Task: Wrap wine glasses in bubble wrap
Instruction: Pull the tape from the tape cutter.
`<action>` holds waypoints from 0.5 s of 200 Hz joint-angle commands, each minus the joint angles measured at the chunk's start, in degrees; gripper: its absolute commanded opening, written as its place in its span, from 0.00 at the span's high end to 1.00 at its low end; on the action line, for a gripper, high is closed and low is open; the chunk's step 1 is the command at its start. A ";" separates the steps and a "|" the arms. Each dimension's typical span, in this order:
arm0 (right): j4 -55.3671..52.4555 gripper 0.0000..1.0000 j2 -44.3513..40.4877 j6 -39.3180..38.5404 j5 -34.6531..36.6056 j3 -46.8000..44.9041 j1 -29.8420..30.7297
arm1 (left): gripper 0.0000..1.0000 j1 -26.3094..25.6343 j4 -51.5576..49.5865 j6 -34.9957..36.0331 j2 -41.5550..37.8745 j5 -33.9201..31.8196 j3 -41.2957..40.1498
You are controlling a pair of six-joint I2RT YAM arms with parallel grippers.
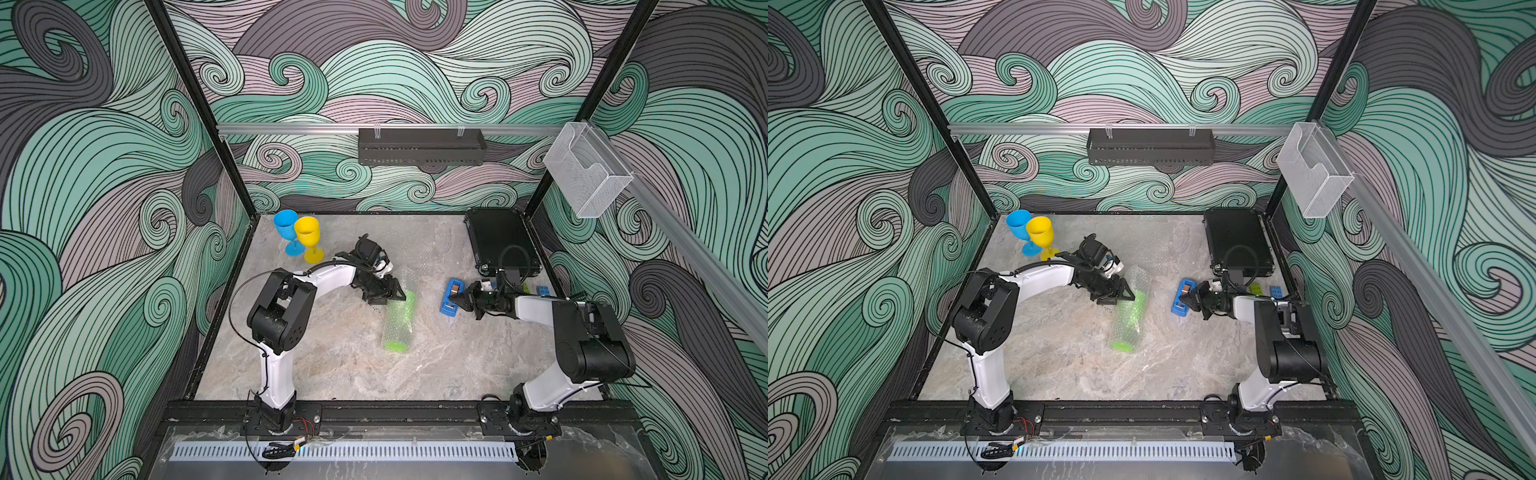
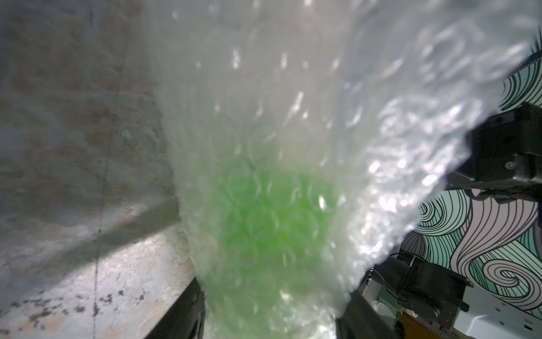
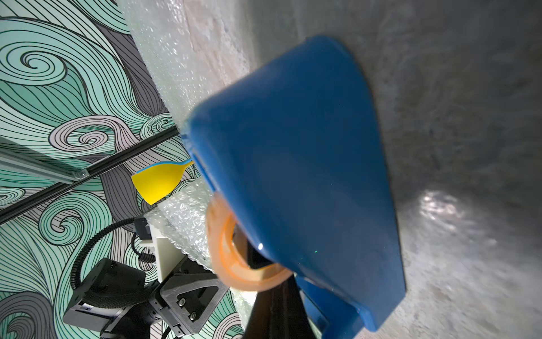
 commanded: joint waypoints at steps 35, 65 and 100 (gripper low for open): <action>3.14 1.00 -1.22 4.10 -1.87 1.56 -0.67 | 0.37 -1.37 -5.46 0.93 3.15 -6.28 -2.10; 5.62 1.00 -0.42 6.25 -2.27 1.61 -0.85 | 0.37 -1.36 -5.15 0.53 3.17 -5.94 -2.62; 9.43 1.00 -0.79 11.14 -3.43 2.16 -1.08 | 0.37 -1.33 -5.39 0.52 2.92 -6.17 -2.44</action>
